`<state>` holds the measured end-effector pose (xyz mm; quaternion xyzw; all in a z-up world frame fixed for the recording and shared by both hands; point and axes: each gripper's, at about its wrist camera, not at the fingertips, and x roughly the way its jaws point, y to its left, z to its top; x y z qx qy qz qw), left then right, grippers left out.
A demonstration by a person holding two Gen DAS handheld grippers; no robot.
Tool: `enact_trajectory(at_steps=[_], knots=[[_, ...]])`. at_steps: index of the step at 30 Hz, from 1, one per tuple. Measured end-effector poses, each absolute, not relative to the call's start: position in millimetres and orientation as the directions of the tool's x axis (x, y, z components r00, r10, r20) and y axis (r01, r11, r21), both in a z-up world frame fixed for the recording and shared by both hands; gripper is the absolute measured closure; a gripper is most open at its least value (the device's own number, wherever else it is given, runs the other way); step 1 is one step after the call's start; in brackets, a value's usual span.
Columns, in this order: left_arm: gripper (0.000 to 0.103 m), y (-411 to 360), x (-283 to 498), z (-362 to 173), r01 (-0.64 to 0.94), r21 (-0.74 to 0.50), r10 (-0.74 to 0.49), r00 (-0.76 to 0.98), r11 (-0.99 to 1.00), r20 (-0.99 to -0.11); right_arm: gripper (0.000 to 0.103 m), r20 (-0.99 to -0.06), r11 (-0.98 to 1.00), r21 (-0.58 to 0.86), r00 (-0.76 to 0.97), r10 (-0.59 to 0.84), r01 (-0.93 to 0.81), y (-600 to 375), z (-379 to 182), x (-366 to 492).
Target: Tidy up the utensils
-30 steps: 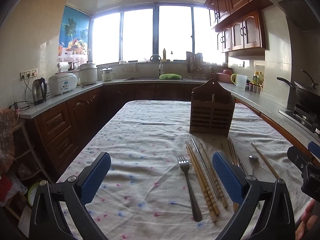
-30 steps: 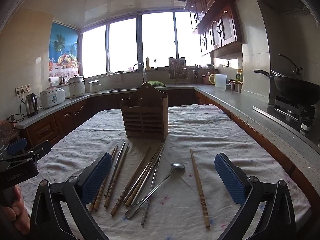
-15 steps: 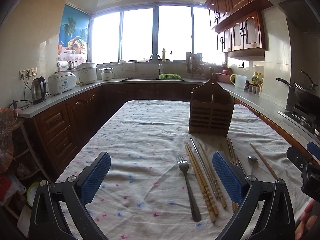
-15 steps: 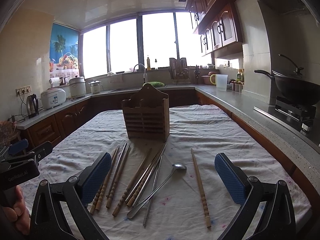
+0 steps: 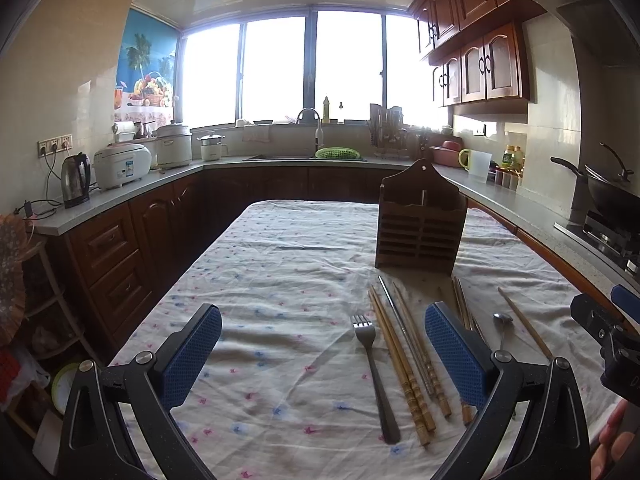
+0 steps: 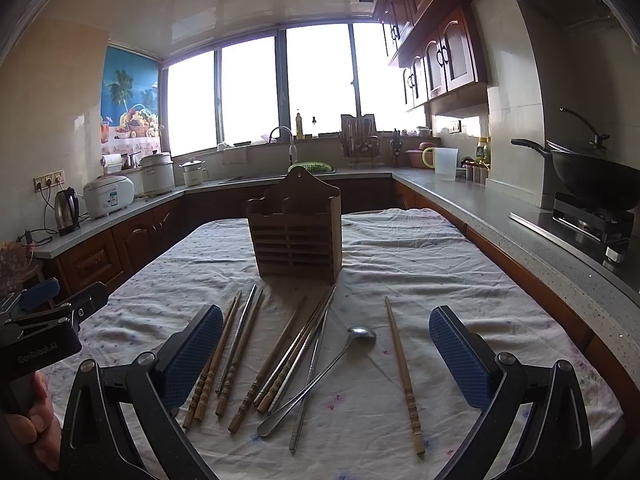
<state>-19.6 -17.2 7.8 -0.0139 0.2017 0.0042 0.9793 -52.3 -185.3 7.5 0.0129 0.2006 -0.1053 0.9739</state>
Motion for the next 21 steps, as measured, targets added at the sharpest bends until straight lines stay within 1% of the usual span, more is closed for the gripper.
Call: enact_trajectory(at_steps=[21], knots=[[0.001, -16.5, -16.0, 4.8, -0.006, -0.038, -0.010, 0.916, 0.999, -0.401, 0.000, -0.401, 0.978, -0.014, 0.895, -0.197, 0.209, -185.6, 6.8, -51.0]])
